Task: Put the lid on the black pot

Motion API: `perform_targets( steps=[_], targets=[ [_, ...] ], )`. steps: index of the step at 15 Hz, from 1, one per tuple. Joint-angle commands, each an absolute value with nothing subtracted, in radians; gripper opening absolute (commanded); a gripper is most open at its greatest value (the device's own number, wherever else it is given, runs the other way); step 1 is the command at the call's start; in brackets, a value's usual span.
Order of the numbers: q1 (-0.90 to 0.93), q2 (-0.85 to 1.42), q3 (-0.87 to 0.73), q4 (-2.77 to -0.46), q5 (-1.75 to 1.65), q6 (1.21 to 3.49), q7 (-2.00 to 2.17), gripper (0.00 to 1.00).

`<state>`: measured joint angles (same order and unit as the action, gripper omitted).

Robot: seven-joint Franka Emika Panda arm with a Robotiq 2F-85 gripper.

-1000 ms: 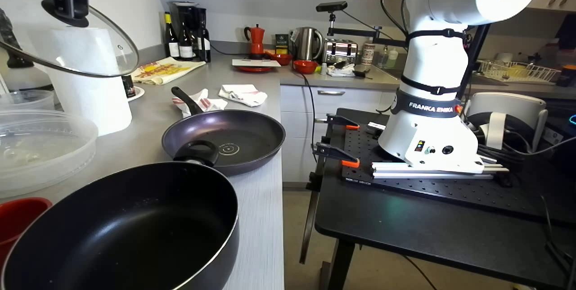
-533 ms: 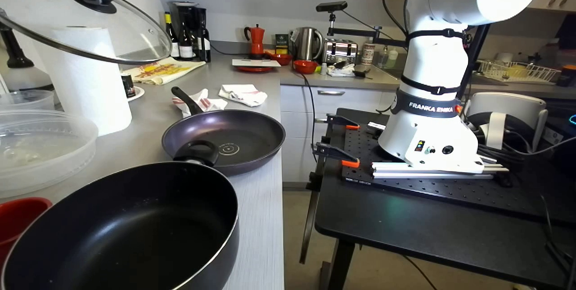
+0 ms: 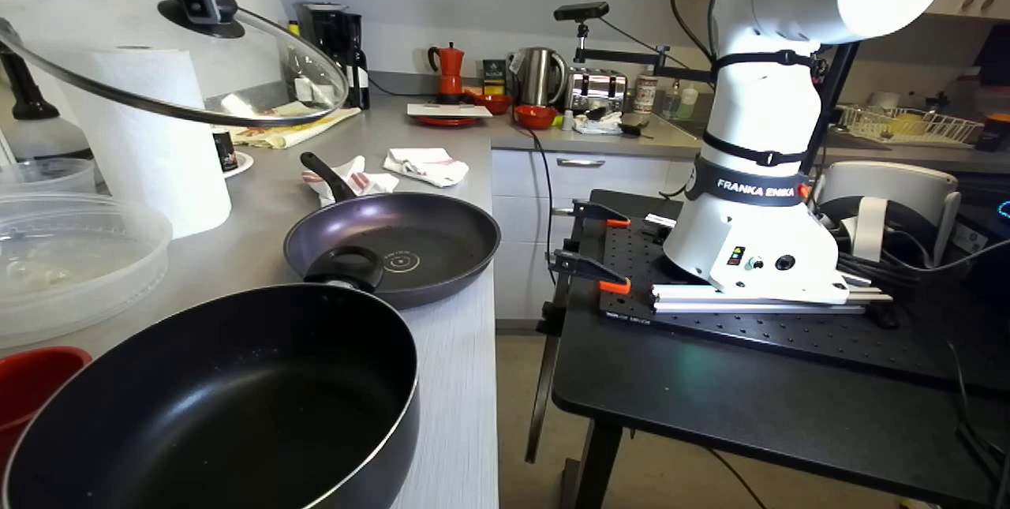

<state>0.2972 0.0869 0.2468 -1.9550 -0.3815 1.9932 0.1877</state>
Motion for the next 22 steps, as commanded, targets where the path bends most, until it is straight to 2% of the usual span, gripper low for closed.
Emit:
perform_targets(
  steps=[1,22],
  targets=[
    [0.312,0.123,0.268,-1.908,-0.359,1.936,0.143,0.25],
    [0.427,0.319,0.306,-1.893,-0.383,1.886,0.075,0.25]
  ],
)
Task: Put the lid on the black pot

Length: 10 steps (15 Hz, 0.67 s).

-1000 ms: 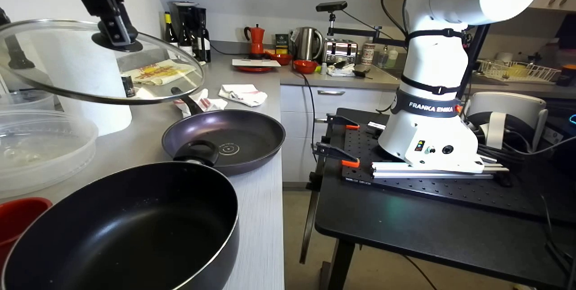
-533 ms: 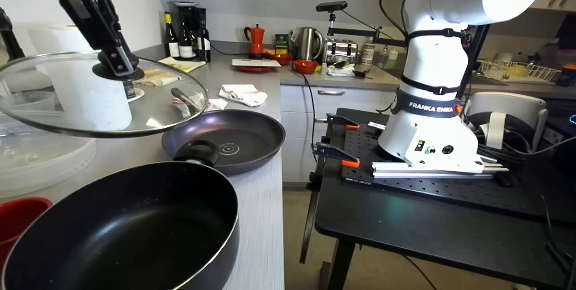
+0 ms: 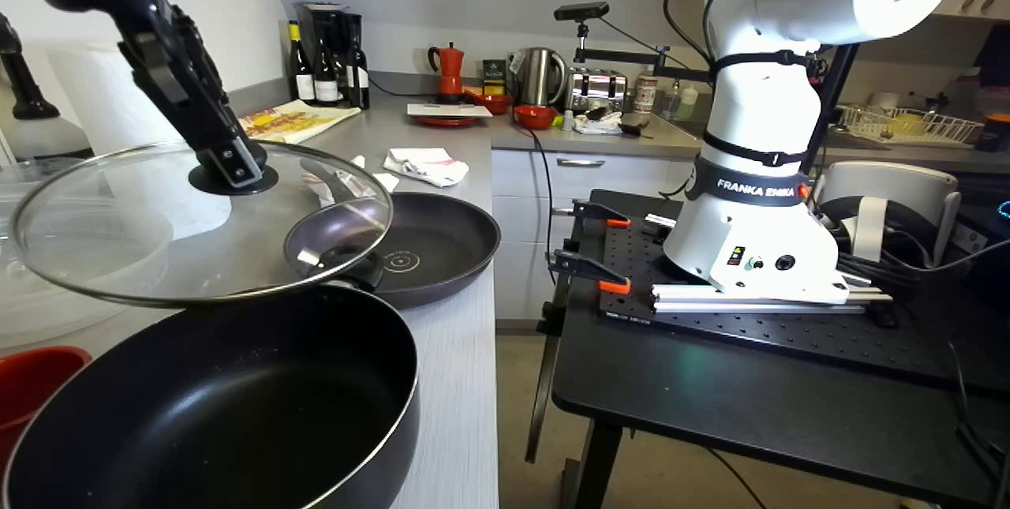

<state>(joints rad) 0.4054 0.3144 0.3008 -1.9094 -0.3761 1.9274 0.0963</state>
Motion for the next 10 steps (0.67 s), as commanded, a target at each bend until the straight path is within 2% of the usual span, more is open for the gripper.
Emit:
perform_targets(
  steps=[1,10],
  targets=[
    [0.433,0.325,0.307,-1.894,-0.385,1.884,0.072,0.25],
    [0.478,0.397,0.312,-1.873,-0.4,1.883,0.038,0.25]
  ],
)
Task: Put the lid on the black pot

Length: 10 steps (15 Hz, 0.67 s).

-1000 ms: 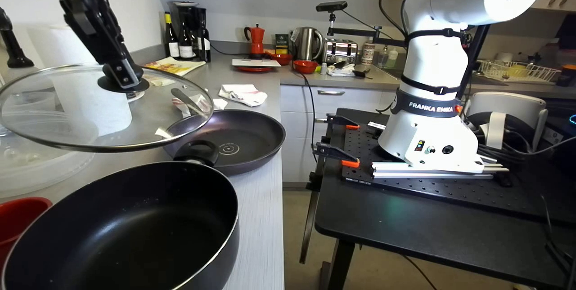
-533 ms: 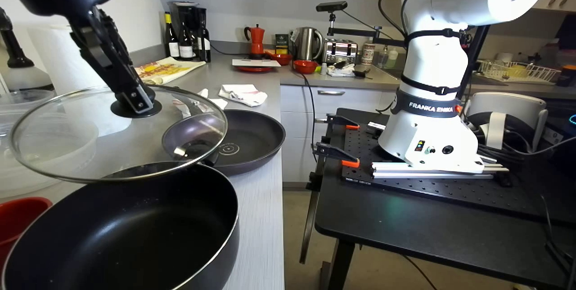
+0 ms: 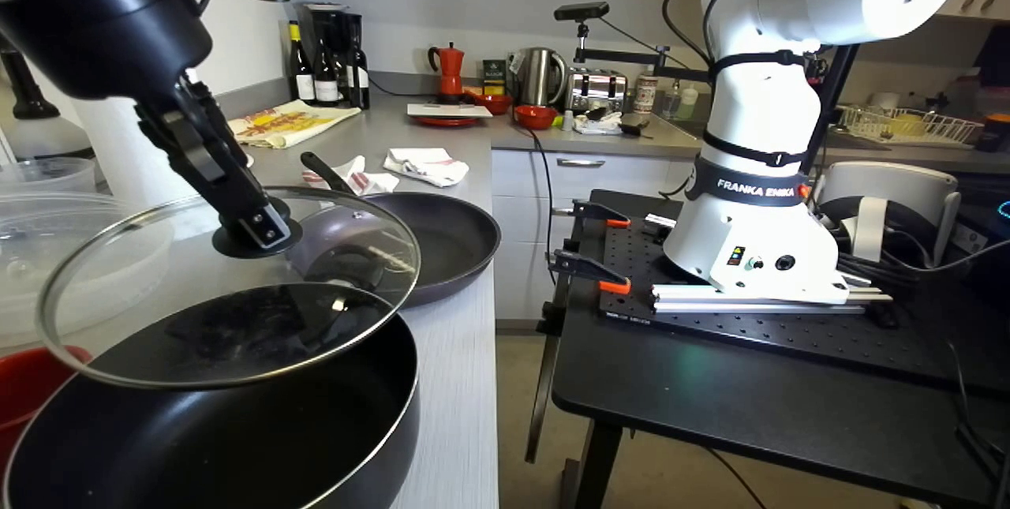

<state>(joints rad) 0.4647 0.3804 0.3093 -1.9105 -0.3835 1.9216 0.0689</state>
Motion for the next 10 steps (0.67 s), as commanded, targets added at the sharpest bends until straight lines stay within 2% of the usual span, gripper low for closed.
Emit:
perform_targets(
  steps=[1,10],
  targets=[
    [0.482,0.407,0.313,-1.864,-0.399,1.878,0.029,0.25],
    [0.515,0.474,0.311,-1.807,-0.411,1.88,-0.013,0.25]
  ],
)
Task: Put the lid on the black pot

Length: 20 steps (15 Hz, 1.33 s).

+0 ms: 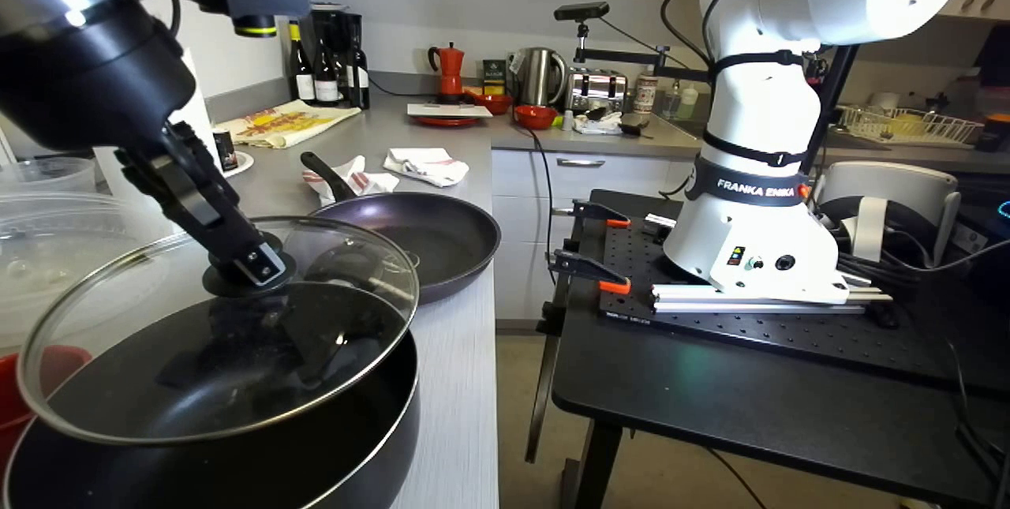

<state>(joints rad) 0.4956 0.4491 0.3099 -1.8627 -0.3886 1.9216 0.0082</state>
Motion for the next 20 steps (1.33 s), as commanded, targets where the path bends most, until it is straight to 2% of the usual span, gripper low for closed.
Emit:
perform_targets(
  steps=[1,20],
  targets=[
    [0.52,0.484,0.309,-1.798,-0.414,1.878,-0.016,0.25],
    [0.566,0.586,0.305,-1.699,-0.415,1.831,-0.072,0.25]
  ],
)
